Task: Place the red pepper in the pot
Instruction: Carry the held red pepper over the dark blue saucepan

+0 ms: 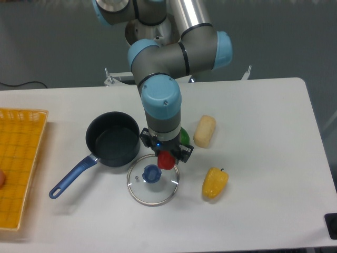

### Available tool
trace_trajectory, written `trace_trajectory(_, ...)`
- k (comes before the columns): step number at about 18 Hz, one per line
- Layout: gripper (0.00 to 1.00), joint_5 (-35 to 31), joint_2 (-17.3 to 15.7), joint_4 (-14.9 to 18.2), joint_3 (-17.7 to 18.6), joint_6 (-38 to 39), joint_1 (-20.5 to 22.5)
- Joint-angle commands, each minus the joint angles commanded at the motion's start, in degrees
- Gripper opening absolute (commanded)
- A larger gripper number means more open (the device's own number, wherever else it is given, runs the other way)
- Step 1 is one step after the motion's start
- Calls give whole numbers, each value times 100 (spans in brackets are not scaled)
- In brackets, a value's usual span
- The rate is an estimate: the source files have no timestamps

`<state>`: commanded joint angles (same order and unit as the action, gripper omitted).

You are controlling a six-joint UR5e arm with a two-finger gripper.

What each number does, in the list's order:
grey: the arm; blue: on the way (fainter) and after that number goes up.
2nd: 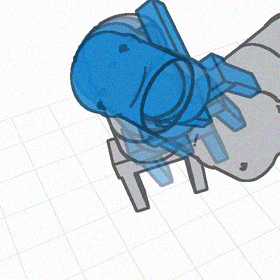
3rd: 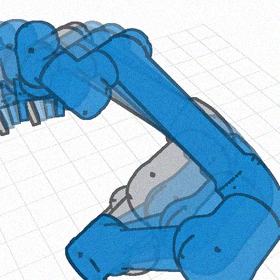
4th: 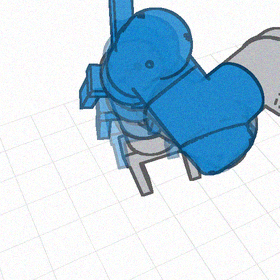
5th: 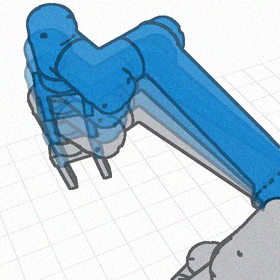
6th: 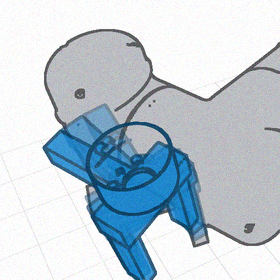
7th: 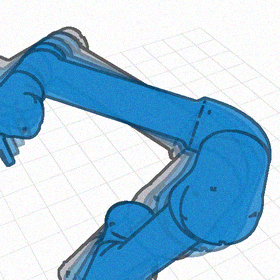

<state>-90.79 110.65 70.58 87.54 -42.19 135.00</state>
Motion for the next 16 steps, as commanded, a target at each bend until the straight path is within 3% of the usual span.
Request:
trace_trajectory(7,41,0,-9,35,35,53,-35)
trace_trajectory(16,41,53,-105,35,255,597,-570)
